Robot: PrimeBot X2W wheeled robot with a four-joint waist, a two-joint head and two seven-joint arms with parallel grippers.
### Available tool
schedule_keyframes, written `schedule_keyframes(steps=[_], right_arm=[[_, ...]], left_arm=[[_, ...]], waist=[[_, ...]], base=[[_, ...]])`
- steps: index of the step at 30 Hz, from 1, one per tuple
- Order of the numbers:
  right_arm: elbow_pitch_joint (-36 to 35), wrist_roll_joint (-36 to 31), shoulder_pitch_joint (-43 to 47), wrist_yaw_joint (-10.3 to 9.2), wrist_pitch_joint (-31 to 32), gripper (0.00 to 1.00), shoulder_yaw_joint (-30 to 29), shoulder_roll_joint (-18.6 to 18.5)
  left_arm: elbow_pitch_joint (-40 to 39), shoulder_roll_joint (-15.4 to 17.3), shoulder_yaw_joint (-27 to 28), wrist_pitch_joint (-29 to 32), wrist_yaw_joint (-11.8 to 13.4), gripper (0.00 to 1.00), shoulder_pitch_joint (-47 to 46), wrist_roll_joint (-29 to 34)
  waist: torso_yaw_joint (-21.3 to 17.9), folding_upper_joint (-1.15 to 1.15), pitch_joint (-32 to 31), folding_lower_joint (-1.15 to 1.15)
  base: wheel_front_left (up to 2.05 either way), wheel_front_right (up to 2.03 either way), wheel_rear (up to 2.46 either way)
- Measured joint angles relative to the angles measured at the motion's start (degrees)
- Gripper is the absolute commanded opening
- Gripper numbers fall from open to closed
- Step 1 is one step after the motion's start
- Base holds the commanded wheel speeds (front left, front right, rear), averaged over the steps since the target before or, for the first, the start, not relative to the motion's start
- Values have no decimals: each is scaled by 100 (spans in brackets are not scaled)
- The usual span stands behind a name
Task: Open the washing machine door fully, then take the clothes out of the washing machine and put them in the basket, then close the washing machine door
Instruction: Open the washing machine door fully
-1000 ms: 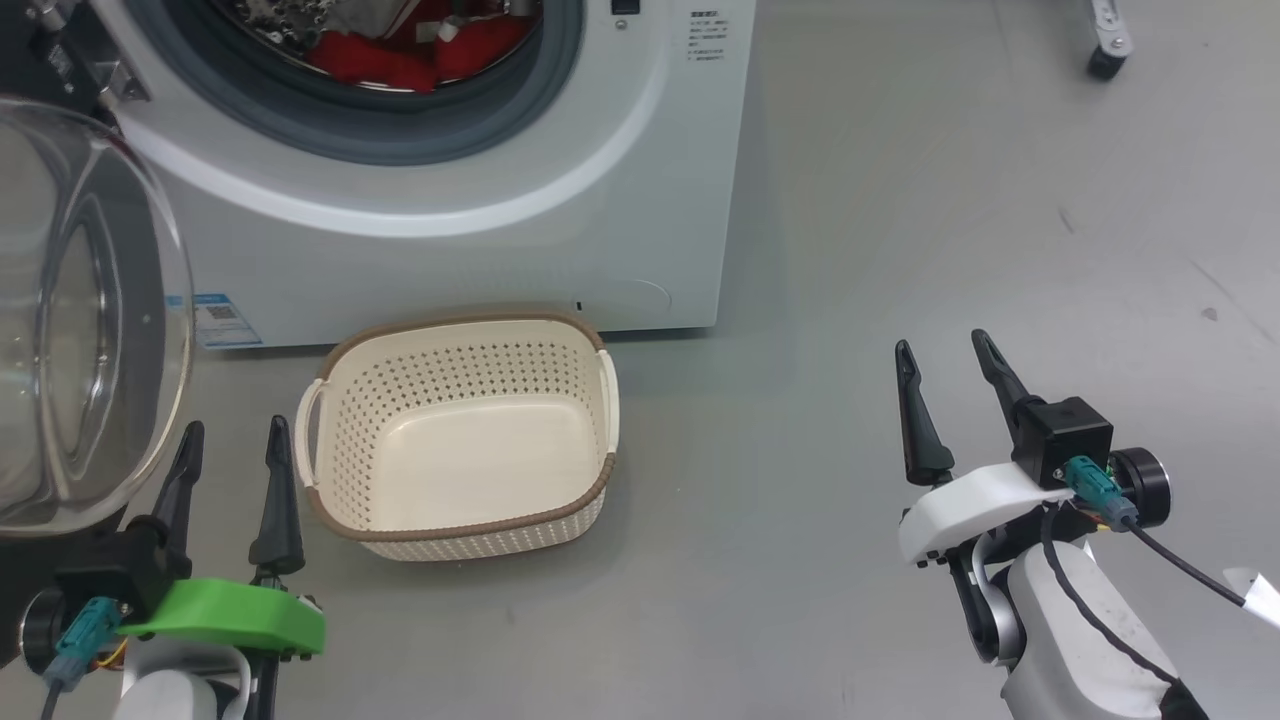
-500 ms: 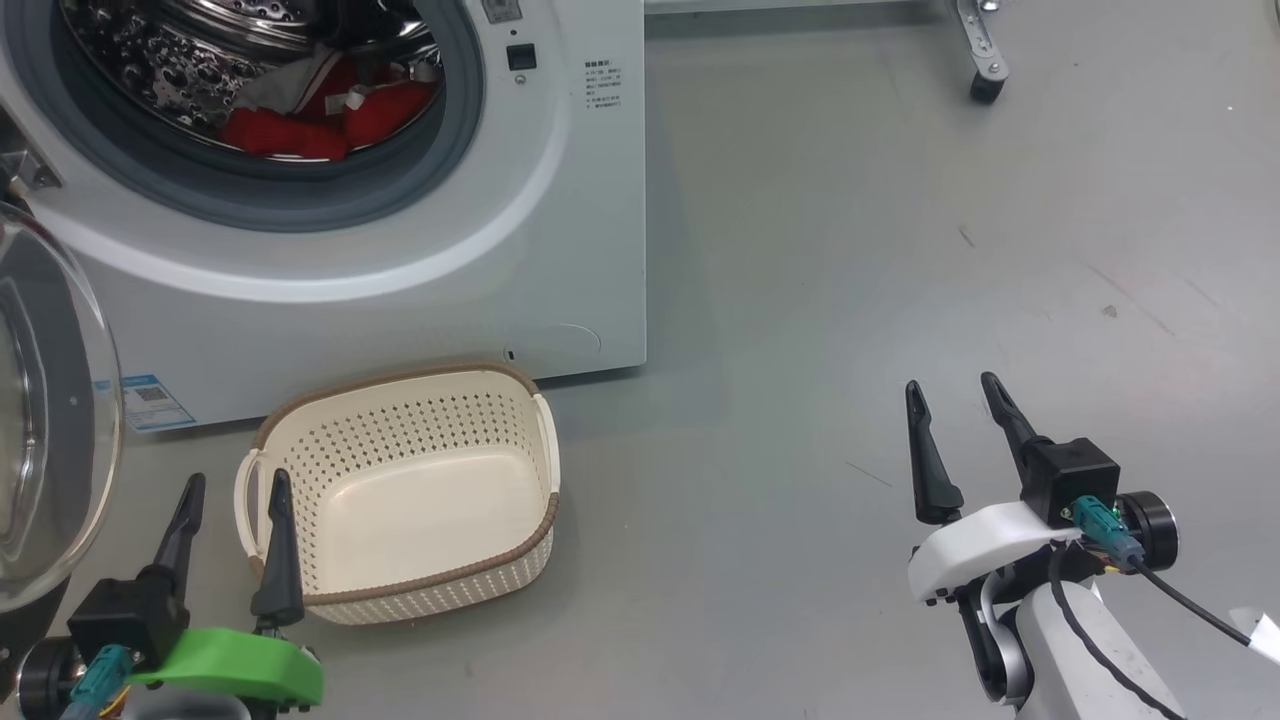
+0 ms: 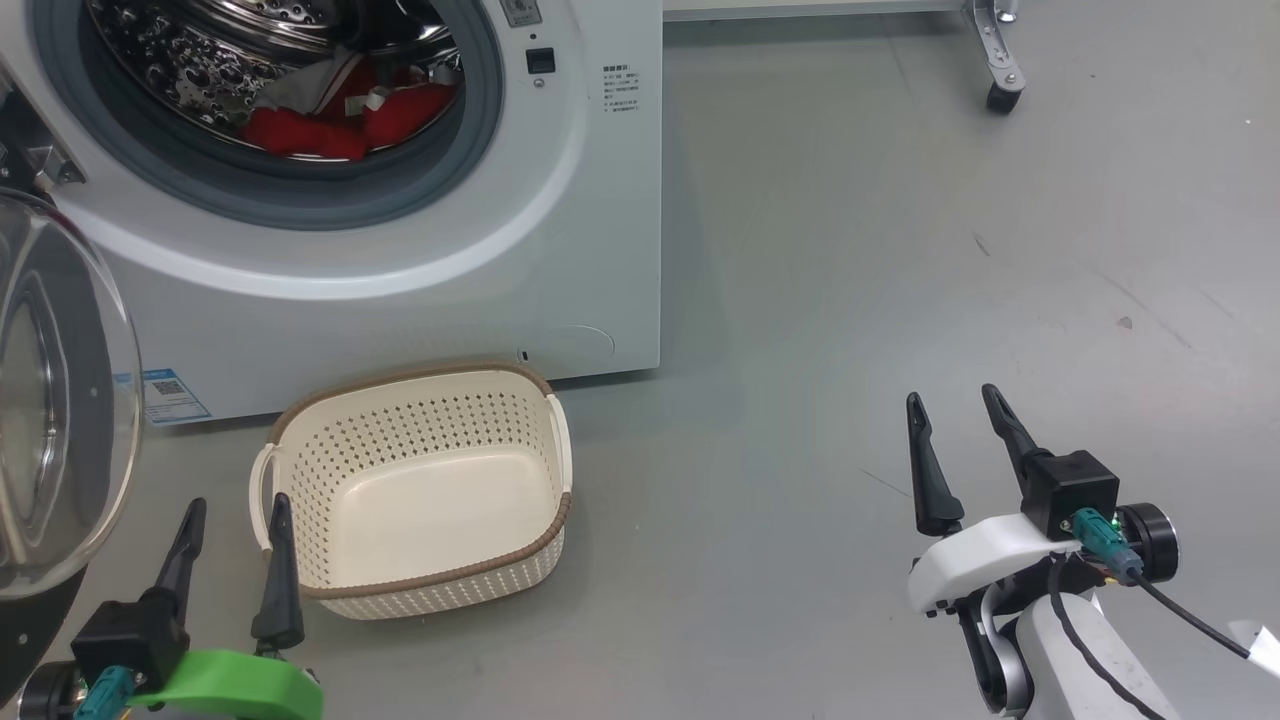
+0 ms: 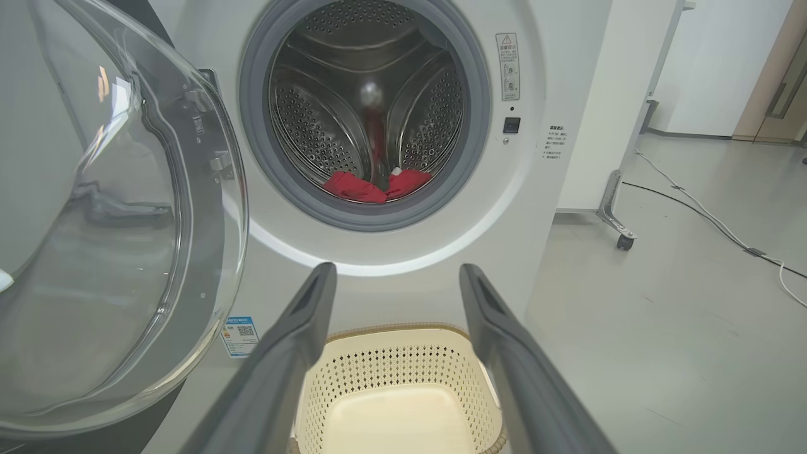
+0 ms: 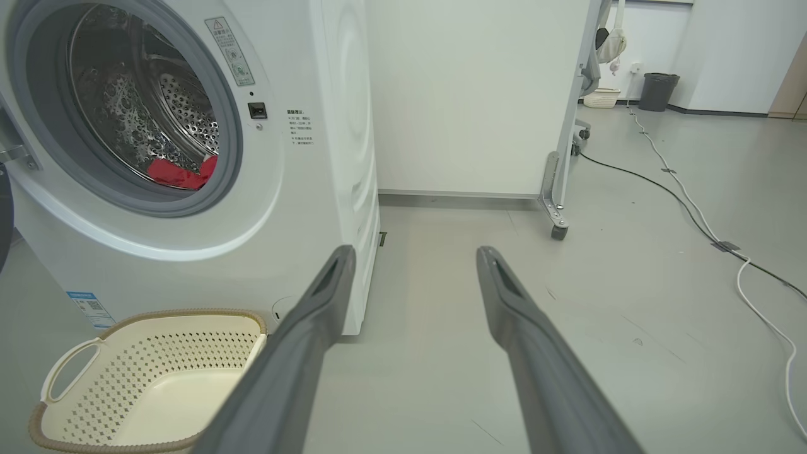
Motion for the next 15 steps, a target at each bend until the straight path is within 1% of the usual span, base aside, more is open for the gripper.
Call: schedule_keyframes(steps=[15], right_arm=[[-2,-40,1,1,0,100,2,21]], left_arm=[[-18,-11,64,0,0,100,21,81]], waist=[[74,0,-14,0]], base=[[0,0,0]])
